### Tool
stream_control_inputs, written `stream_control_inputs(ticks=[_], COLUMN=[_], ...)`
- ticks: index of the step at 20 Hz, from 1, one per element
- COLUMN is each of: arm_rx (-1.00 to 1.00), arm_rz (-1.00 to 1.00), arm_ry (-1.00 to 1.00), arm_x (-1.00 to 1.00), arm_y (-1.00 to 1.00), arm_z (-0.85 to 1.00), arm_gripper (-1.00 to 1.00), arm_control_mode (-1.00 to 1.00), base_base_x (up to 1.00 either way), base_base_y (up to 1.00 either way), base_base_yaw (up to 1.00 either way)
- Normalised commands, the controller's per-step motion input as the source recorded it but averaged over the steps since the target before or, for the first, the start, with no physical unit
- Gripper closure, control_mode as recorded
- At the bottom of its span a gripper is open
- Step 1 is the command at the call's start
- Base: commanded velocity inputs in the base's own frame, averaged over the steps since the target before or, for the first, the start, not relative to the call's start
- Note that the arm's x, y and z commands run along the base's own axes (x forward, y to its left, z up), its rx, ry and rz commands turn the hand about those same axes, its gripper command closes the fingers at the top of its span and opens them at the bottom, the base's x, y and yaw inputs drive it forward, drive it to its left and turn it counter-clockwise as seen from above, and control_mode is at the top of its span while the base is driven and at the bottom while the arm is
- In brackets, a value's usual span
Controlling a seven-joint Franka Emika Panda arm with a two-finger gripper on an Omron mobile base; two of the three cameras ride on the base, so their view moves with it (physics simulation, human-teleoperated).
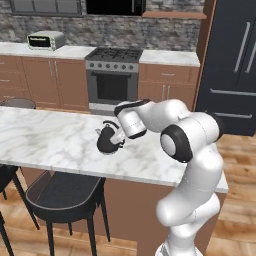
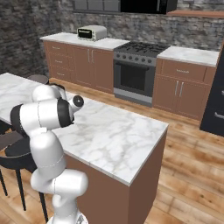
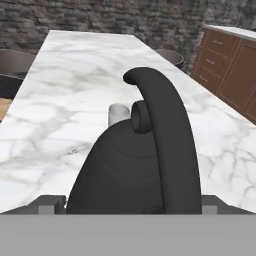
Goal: The kettle is done boiling. Turn off the stove, then wait for 300 timesteps before moving the kettle to the dining table.
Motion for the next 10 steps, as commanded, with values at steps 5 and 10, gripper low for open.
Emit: stream_control_inputs(ticks=[5, 10], arm_rx=[0.00, 0.00], arm_rz=[0.00, 0.00], arm_ry=[-0.06, -0.04], arm_x=[-0.05, -0.12], arm_y=[-0.22, -0.29], arm_z=[0.00, 0.00], arm_gripper=[-1.00, -1.00], arm_control_mode=[-1.00, -1.00], base_base_x=[0.00, 0.00], base_base_y=[0.00, 0.00], base_base_yaw=[0.00, 0.00])
